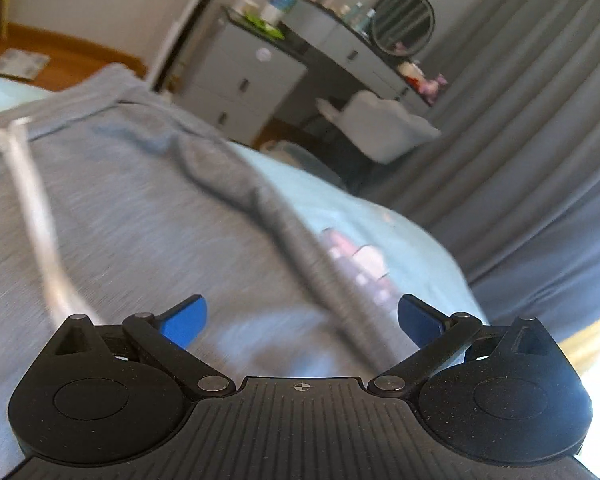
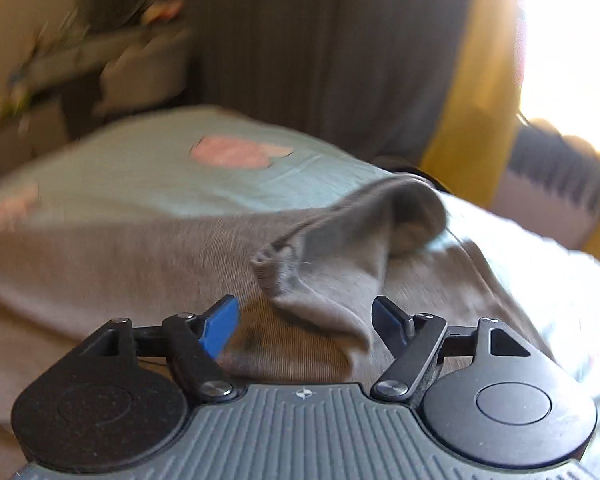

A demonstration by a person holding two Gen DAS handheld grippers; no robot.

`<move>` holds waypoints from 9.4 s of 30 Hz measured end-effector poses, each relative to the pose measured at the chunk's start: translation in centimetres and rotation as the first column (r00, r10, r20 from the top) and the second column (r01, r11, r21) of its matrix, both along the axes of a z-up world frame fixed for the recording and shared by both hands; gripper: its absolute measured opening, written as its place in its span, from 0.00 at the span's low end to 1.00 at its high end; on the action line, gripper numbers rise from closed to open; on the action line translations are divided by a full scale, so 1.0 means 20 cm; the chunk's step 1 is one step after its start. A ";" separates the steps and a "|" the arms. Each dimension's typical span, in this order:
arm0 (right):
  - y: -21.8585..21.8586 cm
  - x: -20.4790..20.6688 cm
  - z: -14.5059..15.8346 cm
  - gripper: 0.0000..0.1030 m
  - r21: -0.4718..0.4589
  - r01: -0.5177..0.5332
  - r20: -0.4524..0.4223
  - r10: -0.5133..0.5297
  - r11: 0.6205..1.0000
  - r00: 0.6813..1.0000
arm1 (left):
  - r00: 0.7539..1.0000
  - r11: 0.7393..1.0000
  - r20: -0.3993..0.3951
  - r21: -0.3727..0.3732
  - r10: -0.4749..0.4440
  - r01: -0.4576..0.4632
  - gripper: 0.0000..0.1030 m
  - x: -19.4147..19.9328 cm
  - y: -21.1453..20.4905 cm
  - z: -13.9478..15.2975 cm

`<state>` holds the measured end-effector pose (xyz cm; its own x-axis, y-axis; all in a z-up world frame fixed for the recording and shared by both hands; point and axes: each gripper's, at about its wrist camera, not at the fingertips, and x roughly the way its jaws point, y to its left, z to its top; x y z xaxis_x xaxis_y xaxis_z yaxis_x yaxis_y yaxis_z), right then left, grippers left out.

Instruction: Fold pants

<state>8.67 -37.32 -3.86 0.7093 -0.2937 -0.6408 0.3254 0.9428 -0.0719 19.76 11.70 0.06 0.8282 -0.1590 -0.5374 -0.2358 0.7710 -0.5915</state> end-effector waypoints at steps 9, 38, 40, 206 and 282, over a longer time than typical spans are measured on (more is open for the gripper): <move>-0.21 0.08 -0.04 0.09 0.141 0.121 0.038 -0.127 0.983 0.991 | 0.984 0.997 -0.171 -0.071 -0.047 0.036 1.00 0.66 -0.01 -0.12; -0.69 -0.84 -0.03 0.07 0.541 0.393 0.173 -0.556 0.743 0.813 | 0.987 0.998 -0.154 -0.051 -0.034 0.027 0.14 -0.79 -0.12 -0.03; -0.70 -0.87 -0.10 0.08 0.520 0.448 0.110 -0.577 0.727 0.809 | 0.972 0.999 -0.234 -0.036 0.004 -0.013 0.25 -0.83 -0.12 -0.09; 0.20 -0.55 0.36 0.09 0.239 -0.373 0.347 0.280 0.896 0.895 | 0.957 0.906 -0.216 0.335 -0.193 0.258 0.99 -0.70 -0.67 -0.25; 0.33 -0.50 -0.04 0.52 0.591 -0.173 0.037 0.188 0.788 0.981 | 0.879 0.909 -0.253 -0.008 -0.404 0.416 0.49 -0.28 -0.72 -0.23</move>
